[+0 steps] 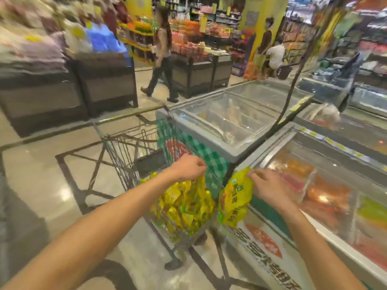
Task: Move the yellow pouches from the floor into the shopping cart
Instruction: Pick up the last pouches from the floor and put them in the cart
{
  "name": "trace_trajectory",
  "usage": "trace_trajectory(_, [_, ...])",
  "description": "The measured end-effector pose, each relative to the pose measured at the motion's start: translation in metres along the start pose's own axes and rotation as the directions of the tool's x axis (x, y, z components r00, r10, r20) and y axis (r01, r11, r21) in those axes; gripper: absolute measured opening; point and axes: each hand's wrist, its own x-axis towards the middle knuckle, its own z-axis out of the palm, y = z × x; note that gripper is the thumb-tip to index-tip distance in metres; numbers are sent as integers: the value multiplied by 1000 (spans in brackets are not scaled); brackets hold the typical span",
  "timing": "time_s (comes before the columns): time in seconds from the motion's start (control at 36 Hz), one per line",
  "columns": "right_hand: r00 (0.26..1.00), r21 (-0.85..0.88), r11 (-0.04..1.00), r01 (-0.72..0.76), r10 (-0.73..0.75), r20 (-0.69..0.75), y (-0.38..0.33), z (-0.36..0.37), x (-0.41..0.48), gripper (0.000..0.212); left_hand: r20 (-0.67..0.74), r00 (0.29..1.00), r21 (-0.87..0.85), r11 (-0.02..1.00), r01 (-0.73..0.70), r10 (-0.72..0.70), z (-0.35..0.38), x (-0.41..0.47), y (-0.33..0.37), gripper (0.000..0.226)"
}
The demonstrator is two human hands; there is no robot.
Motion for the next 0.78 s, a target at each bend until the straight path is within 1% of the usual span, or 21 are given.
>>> trace_trajectory(0.08, [1000,14,1000,18,-18,16,-21,24,43,27,-101,993,-71,996,58,-65,-20,7,-41,23])
trace_trajectory(0.19, [998,50,999,0,-3,61,-46,52,96,20,-190,969,-156,980,127,-156,-42,18,-81,31])
trace_trajectory(0.28, [991,2,999,52,-51,122,-63,72,133,20,-208,956,-196,966,167,-208,-54,29,-100,28])
trace_trajectory(0.36, [982,-49,996,81,-71,177,-72,90,170,30,-245,936,-271,945,183,-252,-61,45,-120,28])
trace_trajectory(0.39, [979,-51,996,79,-68,190,-73,98,183,32,-249,933,-289,939,185,-260,-63,51,-127,27])
trace_trajectory(0.47, [973,-41,994,100,-89,214,-82,117,218,25,-234,928,-343,918,199,-289,-67,73,-148,30])
trace_trajectory(0.56, [963,-31,992,120,-109,248,-89,136,257,25,-238,918,-380,900,214,-319,-71,98,-163,28])
trace_trajectory(0.61, [951,-46,988,149,-131,280,-92,150,283,27,-237,910,-409,885,223,-339,-73,118,-169,27])
trace_trajectory(0.69, [930,-119,970,213,-163,330,-94,171,321,28,-222,896,-442,859,258,-384,-73,155,-178,28])
trace_trajectory(0.78, [909,-153,961,232,-158,387,-89,194,361,31,-186,887,-451,839,306,-423,-70,197,-188,29])
